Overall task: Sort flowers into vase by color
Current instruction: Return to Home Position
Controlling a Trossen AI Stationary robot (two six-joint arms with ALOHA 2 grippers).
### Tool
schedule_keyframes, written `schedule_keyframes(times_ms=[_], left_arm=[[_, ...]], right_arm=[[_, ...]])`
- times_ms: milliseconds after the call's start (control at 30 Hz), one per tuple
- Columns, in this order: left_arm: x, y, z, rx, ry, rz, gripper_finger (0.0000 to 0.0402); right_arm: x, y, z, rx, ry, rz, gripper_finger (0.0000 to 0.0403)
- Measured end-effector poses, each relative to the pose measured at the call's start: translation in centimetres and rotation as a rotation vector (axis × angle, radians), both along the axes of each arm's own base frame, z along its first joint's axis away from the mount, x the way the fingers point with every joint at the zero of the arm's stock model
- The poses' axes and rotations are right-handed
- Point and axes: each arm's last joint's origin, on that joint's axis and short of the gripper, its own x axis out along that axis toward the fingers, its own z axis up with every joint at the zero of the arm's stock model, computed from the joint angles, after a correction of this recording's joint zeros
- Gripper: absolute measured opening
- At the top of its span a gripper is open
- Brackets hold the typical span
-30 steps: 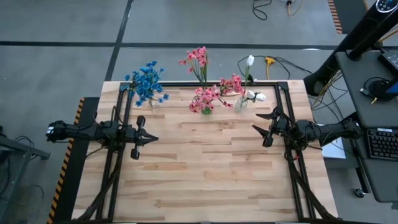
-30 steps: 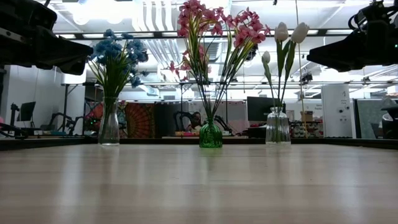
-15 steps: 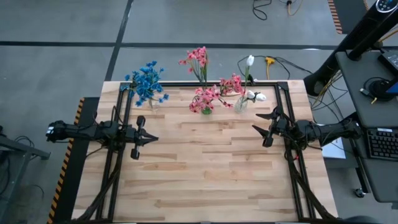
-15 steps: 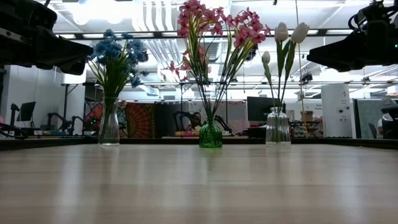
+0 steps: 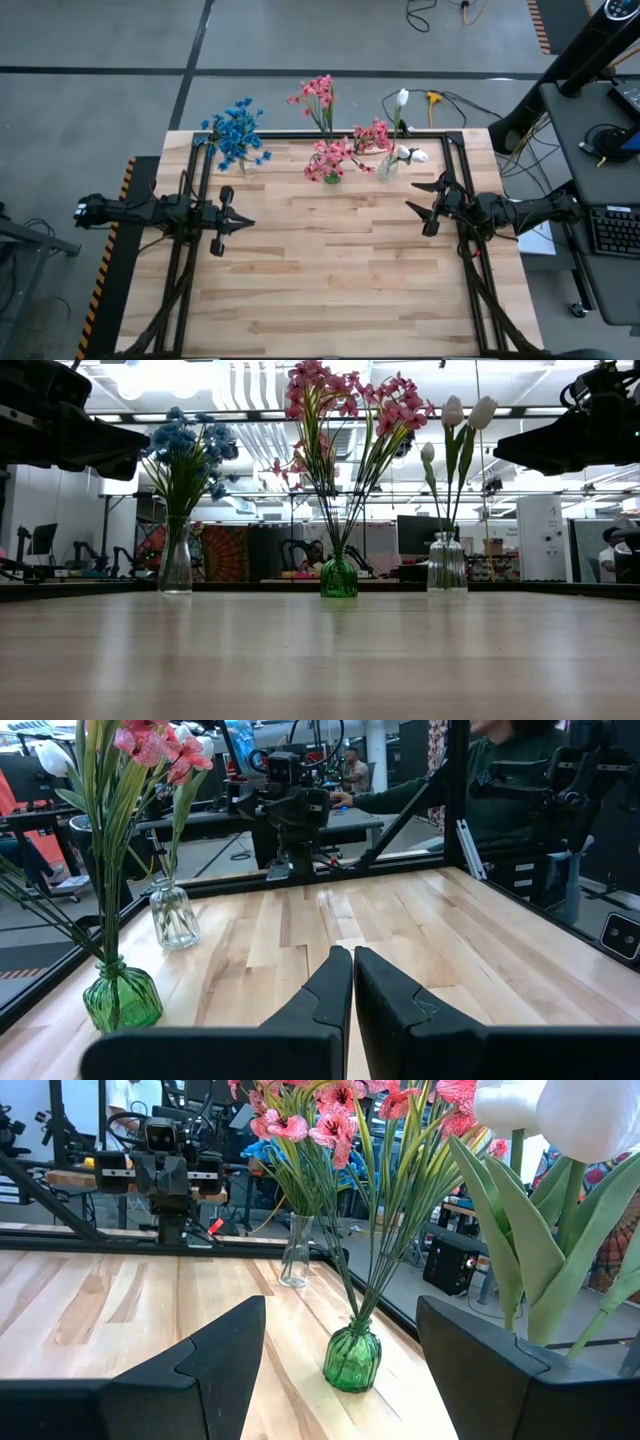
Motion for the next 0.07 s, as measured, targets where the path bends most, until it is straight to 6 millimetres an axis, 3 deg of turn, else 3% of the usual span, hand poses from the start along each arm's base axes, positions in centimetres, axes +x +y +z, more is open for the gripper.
schedule_keyframes(times_ms=[67], left_arm=[[0.00, 0.00, 0.00, 0.000, 0.000, 0.000, 0.0000]], right_arm=[[0.00, 0.00, 0.00, 0.000, 0.000, 0.000, 0.0254]])
